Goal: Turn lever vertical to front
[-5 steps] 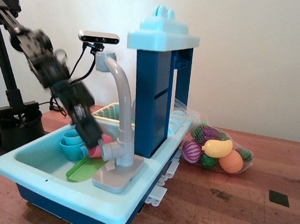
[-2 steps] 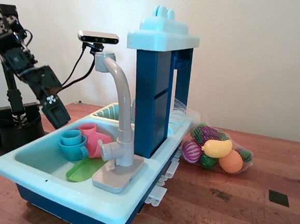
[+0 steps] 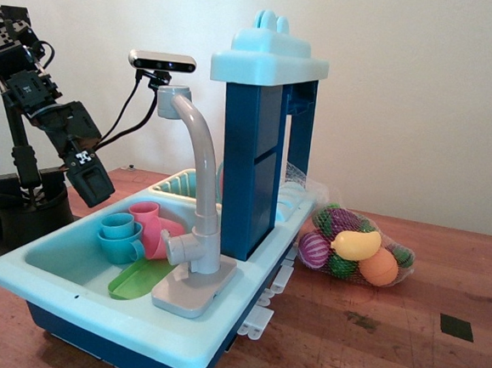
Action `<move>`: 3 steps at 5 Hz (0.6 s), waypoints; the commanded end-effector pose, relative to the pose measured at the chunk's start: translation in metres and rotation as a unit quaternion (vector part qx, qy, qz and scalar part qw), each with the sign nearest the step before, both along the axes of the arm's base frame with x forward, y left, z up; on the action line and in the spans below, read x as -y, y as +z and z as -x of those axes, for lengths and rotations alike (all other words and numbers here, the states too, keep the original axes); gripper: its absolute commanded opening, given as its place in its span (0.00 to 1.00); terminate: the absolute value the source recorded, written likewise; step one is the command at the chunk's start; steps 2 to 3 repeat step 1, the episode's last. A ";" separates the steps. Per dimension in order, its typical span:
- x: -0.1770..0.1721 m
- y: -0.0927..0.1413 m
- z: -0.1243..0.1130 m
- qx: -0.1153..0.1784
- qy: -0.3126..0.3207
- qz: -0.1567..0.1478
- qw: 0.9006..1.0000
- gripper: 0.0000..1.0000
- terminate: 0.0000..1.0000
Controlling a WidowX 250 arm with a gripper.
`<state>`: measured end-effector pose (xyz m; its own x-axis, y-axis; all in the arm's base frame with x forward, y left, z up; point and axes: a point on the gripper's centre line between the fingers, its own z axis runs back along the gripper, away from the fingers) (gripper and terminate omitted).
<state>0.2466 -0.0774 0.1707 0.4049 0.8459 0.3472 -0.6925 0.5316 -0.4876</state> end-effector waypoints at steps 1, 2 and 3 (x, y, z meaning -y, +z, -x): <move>0.000 0.009 -0.006 0.015 -0.008 0.003 1.000 1.00 1.00; 0.000 0.009 -0.006 0.015 -0.008 0.003 1.000 1.00 1.00; 0.000 0.009 -0.006 0.015 -0.008 0.003 1.000 1.00 1.00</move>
